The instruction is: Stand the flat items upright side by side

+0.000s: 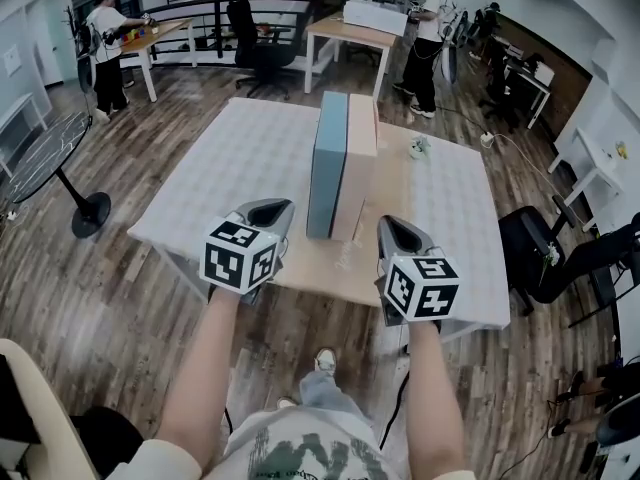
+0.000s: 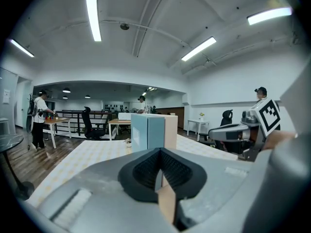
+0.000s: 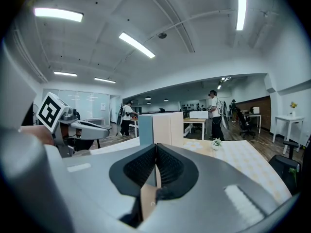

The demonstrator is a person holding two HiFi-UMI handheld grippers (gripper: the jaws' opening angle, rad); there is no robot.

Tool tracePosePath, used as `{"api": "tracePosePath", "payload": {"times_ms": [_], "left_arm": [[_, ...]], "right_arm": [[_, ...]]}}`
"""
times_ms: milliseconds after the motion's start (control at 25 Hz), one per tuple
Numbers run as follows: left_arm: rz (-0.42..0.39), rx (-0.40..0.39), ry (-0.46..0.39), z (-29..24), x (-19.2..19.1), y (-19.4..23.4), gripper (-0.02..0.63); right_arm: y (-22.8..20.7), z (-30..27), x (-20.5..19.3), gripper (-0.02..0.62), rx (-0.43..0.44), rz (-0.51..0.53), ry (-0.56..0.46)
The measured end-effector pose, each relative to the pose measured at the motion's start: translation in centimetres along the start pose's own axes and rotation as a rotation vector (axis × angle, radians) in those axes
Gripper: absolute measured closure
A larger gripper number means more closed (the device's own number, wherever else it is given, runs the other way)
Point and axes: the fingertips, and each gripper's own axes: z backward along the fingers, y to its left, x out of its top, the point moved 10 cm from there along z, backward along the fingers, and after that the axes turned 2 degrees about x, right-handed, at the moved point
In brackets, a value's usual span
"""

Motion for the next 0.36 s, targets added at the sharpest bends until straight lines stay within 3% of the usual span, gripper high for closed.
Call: {"api": "tracePosePath", "payload": {"times_ms": [360], "left_arm": [[-0.01,-0.014,0.005,-0.66,0.34,-0.29,0.601]], "right_arm": [[-0.28,-0.19,0.07,0.595,0.002,0.009,0.007]]}}
